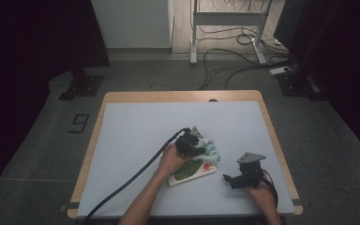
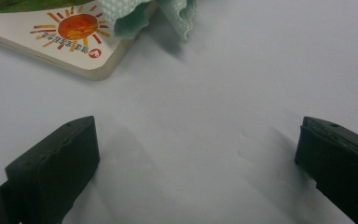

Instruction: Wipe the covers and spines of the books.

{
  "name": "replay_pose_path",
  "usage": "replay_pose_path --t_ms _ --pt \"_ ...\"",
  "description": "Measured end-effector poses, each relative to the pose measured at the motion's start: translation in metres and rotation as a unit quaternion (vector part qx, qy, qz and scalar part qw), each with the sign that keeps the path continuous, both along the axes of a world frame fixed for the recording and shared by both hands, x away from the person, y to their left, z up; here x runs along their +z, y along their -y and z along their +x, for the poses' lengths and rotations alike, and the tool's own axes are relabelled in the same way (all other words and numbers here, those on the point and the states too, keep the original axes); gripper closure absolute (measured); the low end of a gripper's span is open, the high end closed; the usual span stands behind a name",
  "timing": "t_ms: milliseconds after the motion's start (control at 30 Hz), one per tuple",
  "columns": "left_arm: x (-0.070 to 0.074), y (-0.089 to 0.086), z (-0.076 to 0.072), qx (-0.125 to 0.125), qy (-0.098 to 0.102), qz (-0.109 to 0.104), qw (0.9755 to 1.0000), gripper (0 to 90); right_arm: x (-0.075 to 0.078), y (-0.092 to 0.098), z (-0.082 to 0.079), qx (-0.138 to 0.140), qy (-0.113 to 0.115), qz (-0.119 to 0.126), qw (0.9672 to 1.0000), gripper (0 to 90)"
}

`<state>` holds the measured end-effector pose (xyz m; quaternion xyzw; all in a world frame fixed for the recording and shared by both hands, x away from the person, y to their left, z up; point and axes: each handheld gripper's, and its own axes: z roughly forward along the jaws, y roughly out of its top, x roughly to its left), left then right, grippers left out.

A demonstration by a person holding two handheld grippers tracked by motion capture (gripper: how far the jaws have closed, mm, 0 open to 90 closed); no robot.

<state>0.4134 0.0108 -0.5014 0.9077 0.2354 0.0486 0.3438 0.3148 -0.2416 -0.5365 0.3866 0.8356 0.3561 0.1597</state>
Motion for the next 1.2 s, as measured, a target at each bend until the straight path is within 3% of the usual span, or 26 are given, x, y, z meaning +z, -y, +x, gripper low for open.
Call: replay_pose_path --t_ms 200,467,1033,1200 --pt "-0.001 0.006 -0.010 -0.022 -0.004 -0.004 0.9997 75.0 0.000 0.000 0.000 0.000 0.000 0.000 1.0000 0.0" --pt "0.000 0.003 -0.015 -0.027 -0.006 0.001 0.9996 74.5 0.000 0.000 0.000 0.000 0.001 0.000 1.0000 0.0" --pt "0.000 -0.033 -0.027 -0.014 -0.010 -0.004 0.9998 74.3 0.000 0.000 0.000 -0.001 0.002 0.000 1.0000 0.0" --pt "0.001 -0.043 -0.032 -0.010 -0.006 0.003 0.9999 74.2 0.000 0.000 0.000 0.000 0.002 -0.001 1.0000 0.0"
